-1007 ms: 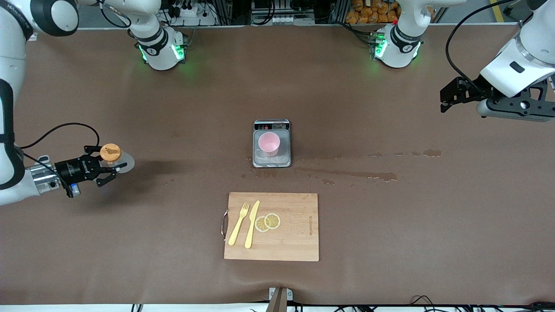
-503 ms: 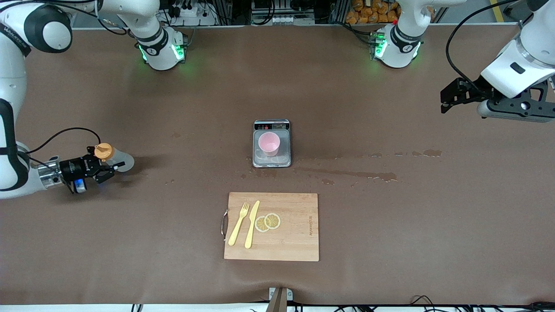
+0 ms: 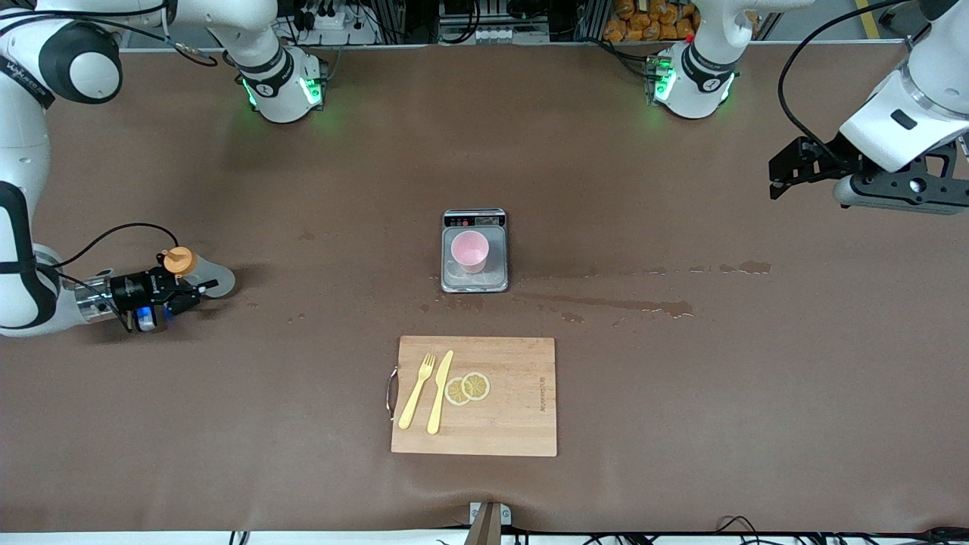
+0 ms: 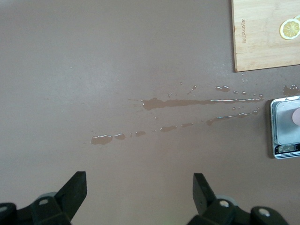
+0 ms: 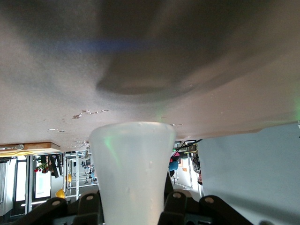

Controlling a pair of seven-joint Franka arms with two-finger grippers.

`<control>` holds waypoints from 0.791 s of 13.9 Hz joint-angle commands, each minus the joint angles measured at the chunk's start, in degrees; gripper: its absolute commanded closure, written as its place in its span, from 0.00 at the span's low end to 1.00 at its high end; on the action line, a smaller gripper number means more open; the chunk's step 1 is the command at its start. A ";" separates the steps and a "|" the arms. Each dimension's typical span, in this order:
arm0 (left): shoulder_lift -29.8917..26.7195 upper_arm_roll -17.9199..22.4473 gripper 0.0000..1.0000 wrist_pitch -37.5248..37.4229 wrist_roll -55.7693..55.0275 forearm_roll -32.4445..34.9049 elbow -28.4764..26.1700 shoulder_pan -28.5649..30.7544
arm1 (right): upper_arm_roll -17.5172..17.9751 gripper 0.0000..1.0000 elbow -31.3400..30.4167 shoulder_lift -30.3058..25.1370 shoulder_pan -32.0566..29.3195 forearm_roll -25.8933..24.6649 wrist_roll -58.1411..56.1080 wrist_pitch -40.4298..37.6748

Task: Add sauce to pink cup with both arms
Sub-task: 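Carry the bottle back and stand it upright with the right gripper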

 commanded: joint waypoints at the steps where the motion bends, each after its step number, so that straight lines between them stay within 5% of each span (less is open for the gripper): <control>1: -0.51 -0.09 0.00 0.77 -0.85 -0.07 -0.80 0.09 | 0.95 0.43 0.78 0.24 -1.05 0.61 -0.09 0.55; 3: -0.43 -0.01 0.00 0.77 -0.85 -0.07 -0.80 0.18 | 0.95 0.38 0.78 0.32 -0.97 0.43 -0.09 1.27; 4: -0.43 0.08 0.00 0.77 -0.77 -0.07 -0.80 0.18 | 0.95 0.20 0.78 0.41 -0.88 0.43 -0.01 1.35; 7: -0.43 0.35 0.00 0.34 0.11 -0.07 -0.80 0.18 | 0.95 0.00 1.31 0.24 -0.79 0.43 0.70 1.27; 11: -0.43 0.35 0.00 0.16 0.11 -0.07 -0.72 0.18 | 1.12 0.00 5.51 -2.04 -0.53 -3.33 3.59 0.04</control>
